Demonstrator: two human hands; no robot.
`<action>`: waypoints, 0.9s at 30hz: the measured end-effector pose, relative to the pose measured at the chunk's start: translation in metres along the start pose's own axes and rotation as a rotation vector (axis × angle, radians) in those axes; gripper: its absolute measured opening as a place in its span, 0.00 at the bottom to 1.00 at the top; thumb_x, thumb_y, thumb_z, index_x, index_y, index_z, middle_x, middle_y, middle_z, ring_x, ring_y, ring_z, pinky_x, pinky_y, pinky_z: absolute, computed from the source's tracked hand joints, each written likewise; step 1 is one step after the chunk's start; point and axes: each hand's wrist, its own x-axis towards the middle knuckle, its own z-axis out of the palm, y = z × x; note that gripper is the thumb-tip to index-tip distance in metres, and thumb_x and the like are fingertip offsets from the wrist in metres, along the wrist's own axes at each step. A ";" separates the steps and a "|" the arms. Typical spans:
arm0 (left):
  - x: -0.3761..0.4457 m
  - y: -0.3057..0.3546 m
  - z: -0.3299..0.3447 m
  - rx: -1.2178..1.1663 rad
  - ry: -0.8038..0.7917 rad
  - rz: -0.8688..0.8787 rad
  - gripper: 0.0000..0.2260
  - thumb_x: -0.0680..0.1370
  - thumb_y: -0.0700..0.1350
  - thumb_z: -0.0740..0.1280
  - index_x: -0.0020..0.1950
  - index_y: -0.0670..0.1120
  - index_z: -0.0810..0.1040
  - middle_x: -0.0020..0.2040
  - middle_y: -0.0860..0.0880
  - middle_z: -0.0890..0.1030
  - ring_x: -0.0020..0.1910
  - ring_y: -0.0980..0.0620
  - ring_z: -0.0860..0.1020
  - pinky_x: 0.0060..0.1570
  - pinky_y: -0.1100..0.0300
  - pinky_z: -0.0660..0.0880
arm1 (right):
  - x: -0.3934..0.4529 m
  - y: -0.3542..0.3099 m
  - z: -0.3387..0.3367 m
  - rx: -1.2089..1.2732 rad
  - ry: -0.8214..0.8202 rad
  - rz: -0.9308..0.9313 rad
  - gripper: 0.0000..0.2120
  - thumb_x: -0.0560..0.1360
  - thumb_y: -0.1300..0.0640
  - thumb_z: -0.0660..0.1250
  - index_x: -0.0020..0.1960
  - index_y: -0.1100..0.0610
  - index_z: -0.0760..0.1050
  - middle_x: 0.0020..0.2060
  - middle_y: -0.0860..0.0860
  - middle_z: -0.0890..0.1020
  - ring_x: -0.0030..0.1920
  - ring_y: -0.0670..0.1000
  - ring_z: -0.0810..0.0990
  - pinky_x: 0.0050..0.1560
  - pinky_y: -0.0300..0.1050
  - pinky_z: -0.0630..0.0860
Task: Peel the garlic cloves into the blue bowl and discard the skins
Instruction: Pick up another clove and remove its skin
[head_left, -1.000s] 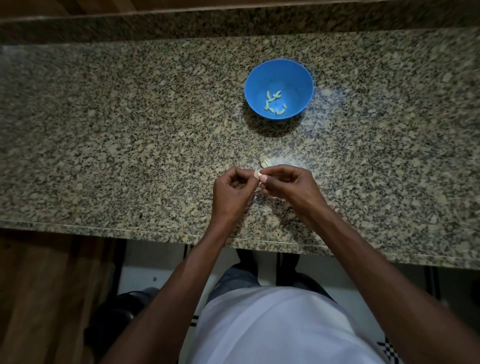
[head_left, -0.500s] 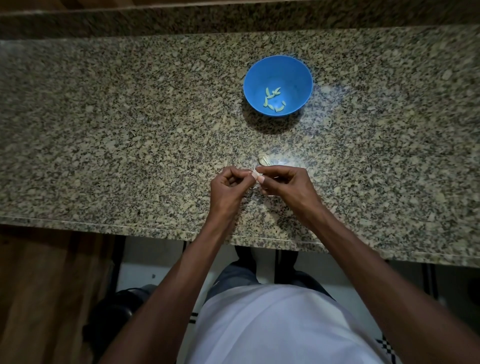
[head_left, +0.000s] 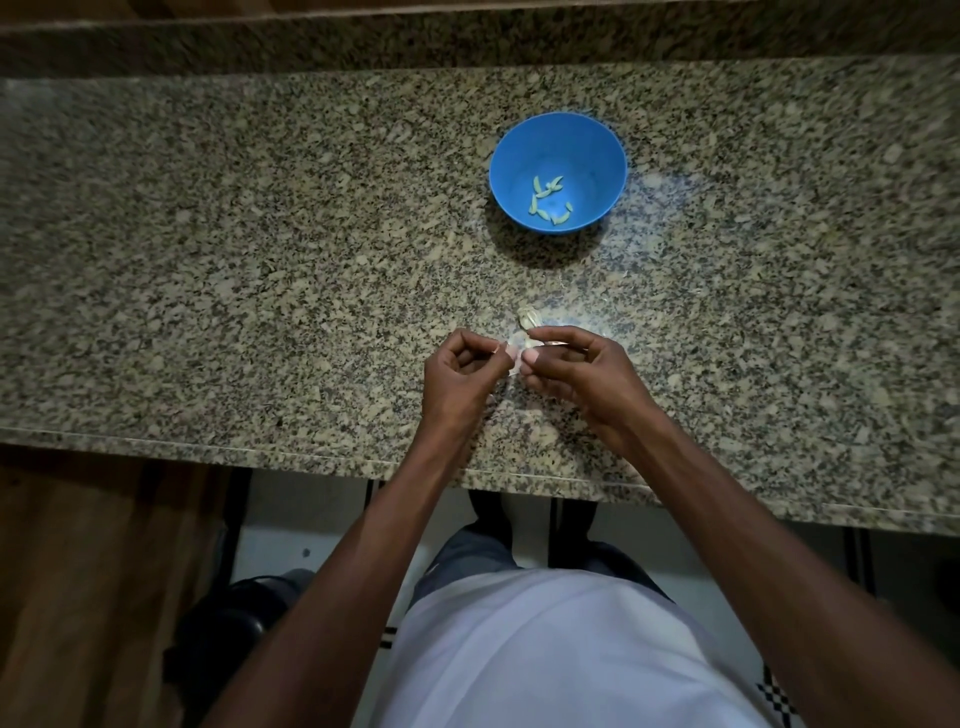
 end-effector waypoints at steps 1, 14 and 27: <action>0.001 -0.001 -0.002 0.047 0.004 0.013 0.10 0.76 0.40 0.77 0.51 0.36 0.79 0.50 0.39 0.84 0.50 0.48 0.85 0.53 0.54 0.83 | 0.001 0.000 0.000 -0.018 -0.005 -0.014 0.17 0.75 0.67 0.76 0.63 0.61 0.82 0.47 0.60 0.87 0.50 0.57 0.87 0.52 0.47 0.84; 0.003 -0.006 -0.004 0.540 0.085 0.175 0.06 0.78 0.43 0.74 0.55 0.49 0.86 0.48 0.53 0.87 0.46 0.56 0.85 0.48 0.51 0.85 | -0.001 0.000 -0.006 -0.060 0.039 0.032 0.11 0.77 0.63 0.75 0.58 0.65 0.83 0.51 0.62 0.88 0.55 0.60 0.88 0.57 0.52 0.83; -0.008 -0.002 0.009 0.441 0.090 0.267 0.04 0.77 0.43 0.77 0.50 0.45 0.87 0.43 0.53 0.86 0.41 0.60 0.84 0.40 0.68 0.79 | 0.001 0.005 -0.003 -0.072 0.077 0.084 0.07 0.74 0.58 0.78 0.50 0.60 0.87 0.52 0.51 0.88 0.48 0.49 0.83 0.45 0.42 0.76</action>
